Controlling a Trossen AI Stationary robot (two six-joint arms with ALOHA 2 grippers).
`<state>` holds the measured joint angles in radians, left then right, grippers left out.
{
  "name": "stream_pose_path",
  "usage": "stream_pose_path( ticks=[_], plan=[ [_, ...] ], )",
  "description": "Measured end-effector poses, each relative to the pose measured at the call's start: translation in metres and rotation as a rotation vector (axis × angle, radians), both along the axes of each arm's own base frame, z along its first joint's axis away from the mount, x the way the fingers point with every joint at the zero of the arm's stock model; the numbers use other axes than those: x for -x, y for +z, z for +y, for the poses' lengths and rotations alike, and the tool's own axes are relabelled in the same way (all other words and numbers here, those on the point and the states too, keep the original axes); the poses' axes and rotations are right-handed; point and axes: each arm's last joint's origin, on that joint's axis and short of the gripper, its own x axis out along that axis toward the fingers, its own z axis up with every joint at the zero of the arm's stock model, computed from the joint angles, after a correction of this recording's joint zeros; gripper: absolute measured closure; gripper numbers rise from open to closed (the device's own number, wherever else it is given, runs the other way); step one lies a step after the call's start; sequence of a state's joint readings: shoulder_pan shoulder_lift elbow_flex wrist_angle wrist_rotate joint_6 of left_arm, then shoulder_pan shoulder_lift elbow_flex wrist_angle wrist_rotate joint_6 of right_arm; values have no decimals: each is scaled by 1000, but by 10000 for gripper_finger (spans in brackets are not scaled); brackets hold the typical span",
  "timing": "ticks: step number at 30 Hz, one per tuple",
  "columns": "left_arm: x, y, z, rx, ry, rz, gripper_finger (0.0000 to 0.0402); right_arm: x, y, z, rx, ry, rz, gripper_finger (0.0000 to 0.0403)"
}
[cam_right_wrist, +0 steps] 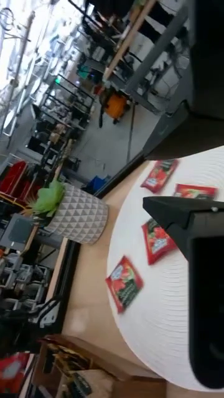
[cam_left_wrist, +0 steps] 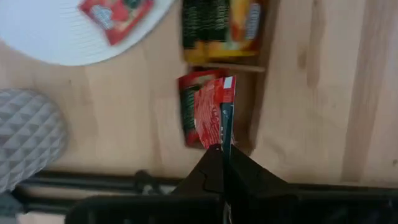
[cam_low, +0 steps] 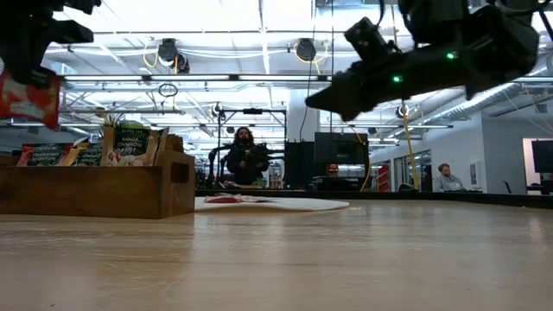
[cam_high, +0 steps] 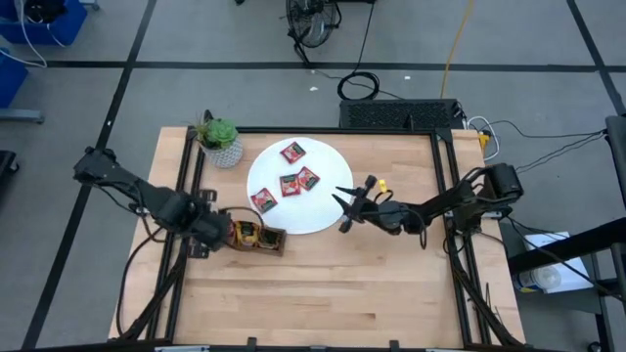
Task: Pick & Place Tea
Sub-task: Put the red tea bag into the left section of the wooden organizer
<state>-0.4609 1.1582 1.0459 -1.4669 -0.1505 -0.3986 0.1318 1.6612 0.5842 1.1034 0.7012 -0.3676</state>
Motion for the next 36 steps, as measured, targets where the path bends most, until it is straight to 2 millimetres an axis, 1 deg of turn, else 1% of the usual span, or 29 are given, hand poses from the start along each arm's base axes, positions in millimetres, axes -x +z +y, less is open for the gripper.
stream_pose_path(
  ticks=[4, 6, 10, 13, 16, 20, 22, 26, 29, 33, 36],
  plan=[
    [-11, -14, -11, 65, -43, 31, 400, 8, -5, -1, -17, -3, 9, 313],
    [-15, -21, -15, 76, -65, 52, 398, 8, -4, -1, -19, -3, 6, 316],
    [-20, -33, -18, 36, -65, 113, 395, 9, -5, -1, -26, -2, 6, 322],
    [-26, -42, -19, -4, -66, 118, 399, 9, -6, -1, -25, -2, 12, 325],
    [-32, -55, -21, -47, -60, 134, 395, 9, -7, -1, -27, -2, 19, 328],
    [-36, -73, -24, -73, -67, 213, 398, 9, -7, -1, -29, -2, 24, 330],
    [-38, -79, -24, -88, -63, 249, 396, 9, -7, -1, -29, -2, 24, 330],
    [-41, -85, -25, -113, -66, 281, 391, 9, -7, -1, -32, -2, 21, 330],
    [-41, -86, -24, -123, -58, 282, 394, 9, -7, -1, -32, -2, 22, 330],
    [-41, -86, -23, -138, 18, 271, 396, 9, -7, -1, -33, -2, 21, 330],
    [-40, -85, -20, -194, 108, 254, 377, 9, -7, -1, -36, -2, 19, 330]
  ],
)
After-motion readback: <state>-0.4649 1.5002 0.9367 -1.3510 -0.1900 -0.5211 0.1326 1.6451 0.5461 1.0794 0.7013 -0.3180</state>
